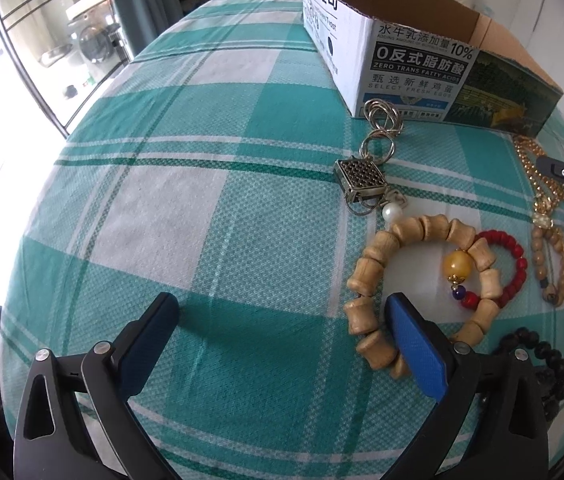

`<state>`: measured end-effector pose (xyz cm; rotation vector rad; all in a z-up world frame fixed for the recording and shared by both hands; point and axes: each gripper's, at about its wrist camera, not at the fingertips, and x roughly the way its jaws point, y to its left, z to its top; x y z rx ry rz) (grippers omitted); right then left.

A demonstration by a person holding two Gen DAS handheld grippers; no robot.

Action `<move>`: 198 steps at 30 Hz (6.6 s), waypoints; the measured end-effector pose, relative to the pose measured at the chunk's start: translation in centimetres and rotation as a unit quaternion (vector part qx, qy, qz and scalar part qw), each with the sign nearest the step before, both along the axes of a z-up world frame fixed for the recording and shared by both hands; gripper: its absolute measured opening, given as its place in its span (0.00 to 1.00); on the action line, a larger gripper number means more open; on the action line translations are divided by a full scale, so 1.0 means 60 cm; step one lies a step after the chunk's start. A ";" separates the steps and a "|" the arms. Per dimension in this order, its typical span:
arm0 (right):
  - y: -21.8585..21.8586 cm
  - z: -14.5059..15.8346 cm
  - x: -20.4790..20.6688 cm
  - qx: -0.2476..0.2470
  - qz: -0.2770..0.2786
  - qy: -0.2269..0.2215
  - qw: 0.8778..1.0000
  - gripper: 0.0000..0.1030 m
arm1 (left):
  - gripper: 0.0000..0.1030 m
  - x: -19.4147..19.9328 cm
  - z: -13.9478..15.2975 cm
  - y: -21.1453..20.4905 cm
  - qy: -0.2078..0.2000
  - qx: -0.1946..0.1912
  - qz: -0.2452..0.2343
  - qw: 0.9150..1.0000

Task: Organize jewelry
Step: 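Grasp the wooden bead bracelet with left tool while right grasps gold bead chain, then carry both items over the box and open both tools to drop them, then withdraw both tools from the box back toward the remaining jewelry, then grasp the silver lattice keychain with left tool while right grasps gold bangle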

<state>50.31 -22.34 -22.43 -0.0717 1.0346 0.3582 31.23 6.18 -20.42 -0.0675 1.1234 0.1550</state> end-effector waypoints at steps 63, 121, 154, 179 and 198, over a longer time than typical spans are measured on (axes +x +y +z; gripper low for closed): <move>0.064 0.116 0.098 -0.017 0.010 0.036 0.999 0.08 | 0.12 0.283 0.177 -0.058 -0.057 -0.090 -0.084 0.991; -0.116 0.071 -0.485 -0.042 -0.159 -0.163 0.973 0.67 | 0.88 -0.165 0.021 0.055 -0.110 -0.042 0.010 0.993; -0.098 0.041 -0.492 -0.059 -0.158 -0.158 0.973 0.68 | 1.00 -0.174 -0.016 0.028 -0.110 0.002 -0.007 0.994; -0.115 0.040 -0.498 -0.032 -0.178 -0.155 0.971 0.68 | 1.00 -0.182 -0.010 0.028 -0.100 -0.009 -0.033 0.994; -0.054 0.042 -0.516 -0.008 -0.101 -0.151 0.983 0.68 | 0.99 0.024 0.046 0.009 -0.107 -0.054 -0.087 0.989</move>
